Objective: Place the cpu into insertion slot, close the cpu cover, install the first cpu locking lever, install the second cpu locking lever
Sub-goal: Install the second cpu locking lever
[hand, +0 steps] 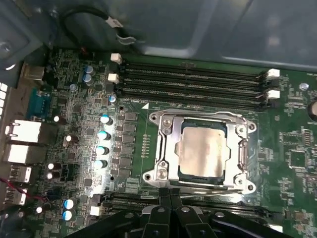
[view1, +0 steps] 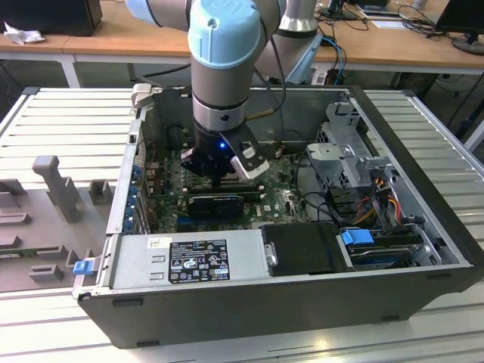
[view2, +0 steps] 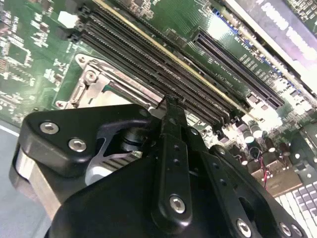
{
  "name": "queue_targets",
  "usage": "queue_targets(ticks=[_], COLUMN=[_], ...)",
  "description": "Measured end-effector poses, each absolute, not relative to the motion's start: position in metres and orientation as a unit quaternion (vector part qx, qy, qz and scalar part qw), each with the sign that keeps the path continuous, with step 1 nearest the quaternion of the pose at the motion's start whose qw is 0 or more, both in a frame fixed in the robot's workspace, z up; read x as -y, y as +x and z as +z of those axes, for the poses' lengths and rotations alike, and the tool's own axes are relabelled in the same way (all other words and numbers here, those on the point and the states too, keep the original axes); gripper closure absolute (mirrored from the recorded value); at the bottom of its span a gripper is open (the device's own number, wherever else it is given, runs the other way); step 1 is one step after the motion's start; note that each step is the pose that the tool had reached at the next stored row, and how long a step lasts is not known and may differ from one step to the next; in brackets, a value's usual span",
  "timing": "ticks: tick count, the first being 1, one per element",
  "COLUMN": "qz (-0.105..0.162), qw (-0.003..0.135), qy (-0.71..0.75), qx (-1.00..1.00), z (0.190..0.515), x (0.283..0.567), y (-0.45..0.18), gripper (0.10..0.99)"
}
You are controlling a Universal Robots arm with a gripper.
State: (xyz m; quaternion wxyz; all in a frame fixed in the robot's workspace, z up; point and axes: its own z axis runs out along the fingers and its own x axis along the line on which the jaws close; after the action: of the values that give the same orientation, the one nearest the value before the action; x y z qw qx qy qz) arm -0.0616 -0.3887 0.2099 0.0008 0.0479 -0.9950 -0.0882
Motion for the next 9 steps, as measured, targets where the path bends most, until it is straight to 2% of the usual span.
queue_targets(ticks=[9], qz=[-0.120], qw=[-0.001], qy=[0.051], qx=[0.991], z=[0.2025], x=[0.3940], y=[-0.0718], gripper=[0.980])
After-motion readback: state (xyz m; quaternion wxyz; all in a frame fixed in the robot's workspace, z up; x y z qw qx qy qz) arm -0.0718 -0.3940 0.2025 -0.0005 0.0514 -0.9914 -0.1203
